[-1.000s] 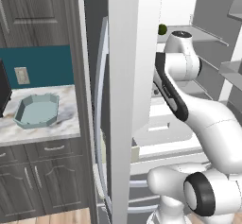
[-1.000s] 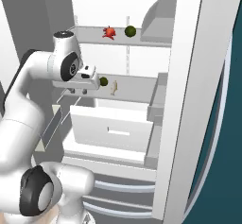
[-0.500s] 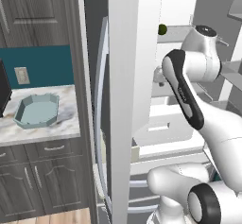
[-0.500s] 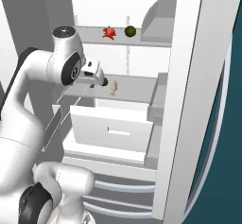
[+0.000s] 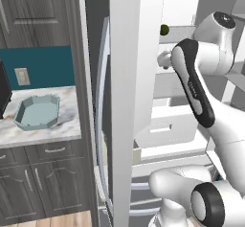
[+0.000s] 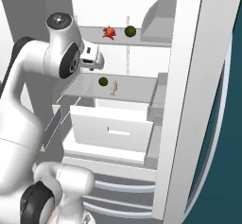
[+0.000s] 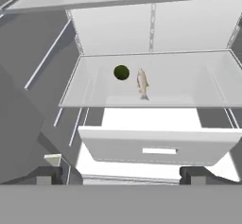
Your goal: Place one lime and one fish in each tupperware on the nearby counter, to pack two identical lunches.
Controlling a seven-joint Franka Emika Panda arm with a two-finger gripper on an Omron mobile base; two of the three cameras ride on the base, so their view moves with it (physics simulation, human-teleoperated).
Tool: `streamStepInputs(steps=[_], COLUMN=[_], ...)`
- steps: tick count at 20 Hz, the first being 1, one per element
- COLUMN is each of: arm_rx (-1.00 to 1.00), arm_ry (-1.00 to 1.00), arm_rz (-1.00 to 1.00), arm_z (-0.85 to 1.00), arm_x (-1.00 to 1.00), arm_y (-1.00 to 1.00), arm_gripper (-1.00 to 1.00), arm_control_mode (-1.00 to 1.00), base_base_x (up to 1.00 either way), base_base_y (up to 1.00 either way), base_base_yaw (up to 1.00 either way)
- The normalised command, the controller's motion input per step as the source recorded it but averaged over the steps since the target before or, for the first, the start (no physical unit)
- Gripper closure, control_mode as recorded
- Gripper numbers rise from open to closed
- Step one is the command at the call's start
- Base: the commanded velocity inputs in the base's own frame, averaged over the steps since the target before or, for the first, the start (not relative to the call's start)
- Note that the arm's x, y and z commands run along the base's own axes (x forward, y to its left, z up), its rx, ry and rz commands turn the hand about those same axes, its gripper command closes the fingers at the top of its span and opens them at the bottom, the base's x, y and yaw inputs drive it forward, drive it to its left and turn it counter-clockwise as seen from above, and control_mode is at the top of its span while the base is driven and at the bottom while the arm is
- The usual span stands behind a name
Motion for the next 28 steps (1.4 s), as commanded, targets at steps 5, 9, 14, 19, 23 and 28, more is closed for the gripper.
streamStepInputs(steps=[5, 9, 14, 19, 23, 28], arm_rx=[0.00, 0.00, 0.00, 0.00, 0.00, 0.00], arm_ry=[0.00, 0.00, 0.00, -0.09, -0.12, -0.12], arm_rz=[0.00, 0.00, 0.00, 0.00, 0.03, 0.03], arm_z=[0.62, 0.46, 0.19, -0.09, -0.16, -0.22], arm_x=[0.48, 0.52, 0.62, 0.63, 0.71, 0.66], arm_y=[-0.03, -0.03, -0.01, -0.02, -0.09, -0.10], arm_gripper=[-1.00, -1.00, -1.00, -1.00, -1.00, -1.00], arm_control_mode=[-1.00, -1.00, -1.00, -1.00, -1.00, -1.00], base_base_x=[0.00, 0.00, 0.00, 0.00, 0.00, 0.00], base_base_y=[0.00, 0.00, 0.00, 0.00, 0.00, 0.00], base_base_yaw=[0.00, 0.00, 0.00, 0.00, 0.00, 0.00])
